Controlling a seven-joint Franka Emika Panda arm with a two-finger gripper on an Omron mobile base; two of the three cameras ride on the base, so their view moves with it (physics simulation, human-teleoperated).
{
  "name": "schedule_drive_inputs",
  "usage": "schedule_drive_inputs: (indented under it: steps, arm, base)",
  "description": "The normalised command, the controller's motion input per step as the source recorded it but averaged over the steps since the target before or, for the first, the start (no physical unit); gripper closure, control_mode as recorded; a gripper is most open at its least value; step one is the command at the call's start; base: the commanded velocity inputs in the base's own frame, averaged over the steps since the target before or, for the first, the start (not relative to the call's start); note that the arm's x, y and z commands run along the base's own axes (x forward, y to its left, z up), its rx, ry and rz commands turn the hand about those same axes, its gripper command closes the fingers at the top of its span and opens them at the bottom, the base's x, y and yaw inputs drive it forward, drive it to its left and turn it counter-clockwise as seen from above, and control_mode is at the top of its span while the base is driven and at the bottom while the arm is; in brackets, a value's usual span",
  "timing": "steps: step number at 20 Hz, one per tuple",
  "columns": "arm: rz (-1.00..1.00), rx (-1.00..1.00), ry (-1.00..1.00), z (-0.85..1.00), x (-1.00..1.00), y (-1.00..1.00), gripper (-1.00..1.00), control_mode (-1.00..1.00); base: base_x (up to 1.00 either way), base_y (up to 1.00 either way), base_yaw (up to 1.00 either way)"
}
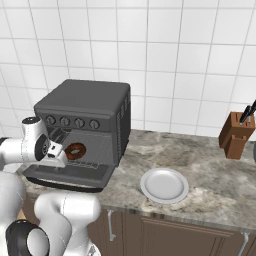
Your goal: Pick up the bagel from the plate, place it on the toaster oven rack, close the door, and set the timer.
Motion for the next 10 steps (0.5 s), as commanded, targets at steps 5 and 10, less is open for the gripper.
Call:
schedule_drive_inputs:
  steps: [5, 10]
  arm:
    - [-0.03, 0.0, 0.0, -0.03, 0.22, 0.05, -1.0, -1.0]
    - [-0.03, 0.0, 0.0, 0.0, 0.25, 0.05, -1.0, -1.0]
  base:
    - [0.0, 0.0, 0.0]
    - [0.0, 0.0, 0.0]
